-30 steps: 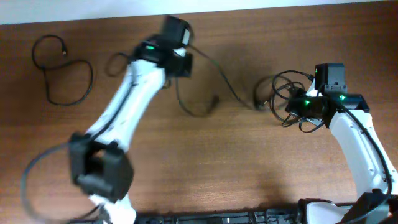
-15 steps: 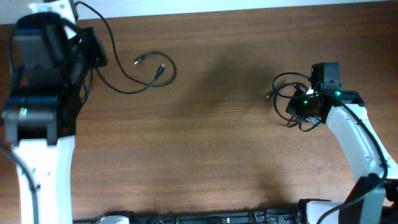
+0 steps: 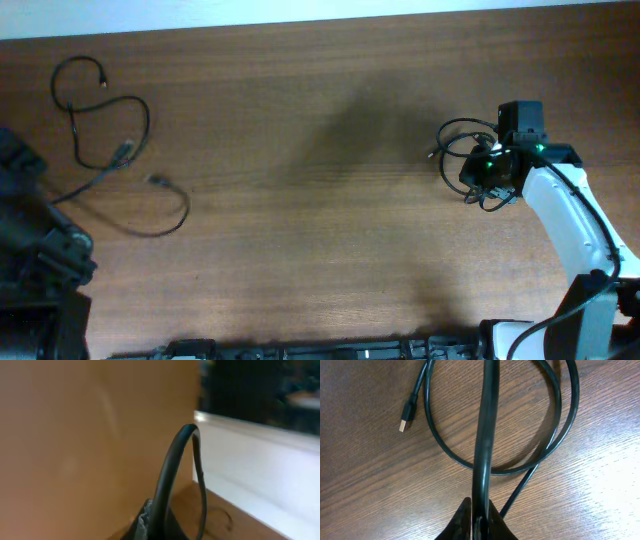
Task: Untangle cables
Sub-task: 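Pull the cable leftward and lay it at the lower left with the left gripper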
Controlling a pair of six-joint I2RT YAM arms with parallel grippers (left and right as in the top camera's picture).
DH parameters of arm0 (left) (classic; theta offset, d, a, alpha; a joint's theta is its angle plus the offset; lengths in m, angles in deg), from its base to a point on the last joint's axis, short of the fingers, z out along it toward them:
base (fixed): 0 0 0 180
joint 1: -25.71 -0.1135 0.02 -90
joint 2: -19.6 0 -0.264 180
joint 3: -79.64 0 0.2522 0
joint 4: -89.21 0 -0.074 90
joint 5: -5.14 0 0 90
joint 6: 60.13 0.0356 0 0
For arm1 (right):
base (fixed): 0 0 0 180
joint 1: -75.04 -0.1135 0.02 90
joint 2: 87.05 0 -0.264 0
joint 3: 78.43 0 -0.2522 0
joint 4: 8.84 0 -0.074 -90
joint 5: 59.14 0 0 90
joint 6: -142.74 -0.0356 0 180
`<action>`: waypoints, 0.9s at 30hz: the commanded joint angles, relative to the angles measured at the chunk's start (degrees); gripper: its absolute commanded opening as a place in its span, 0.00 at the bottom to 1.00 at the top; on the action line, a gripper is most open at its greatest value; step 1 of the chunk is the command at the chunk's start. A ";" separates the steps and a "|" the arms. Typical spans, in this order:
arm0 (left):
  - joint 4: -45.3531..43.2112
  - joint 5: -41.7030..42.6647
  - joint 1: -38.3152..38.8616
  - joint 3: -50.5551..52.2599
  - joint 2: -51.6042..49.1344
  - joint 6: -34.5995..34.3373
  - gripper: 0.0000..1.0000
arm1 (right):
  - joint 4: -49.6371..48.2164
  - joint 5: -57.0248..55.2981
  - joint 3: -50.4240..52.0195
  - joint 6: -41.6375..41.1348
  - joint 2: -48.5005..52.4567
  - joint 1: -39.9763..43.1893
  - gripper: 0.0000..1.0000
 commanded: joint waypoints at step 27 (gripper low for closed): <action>19.54 36.72 -46.82 -0.35 -58.75 -38.49 0.99 | 0.39 1.09 -0.11 0.13 0.46 0.15 0.31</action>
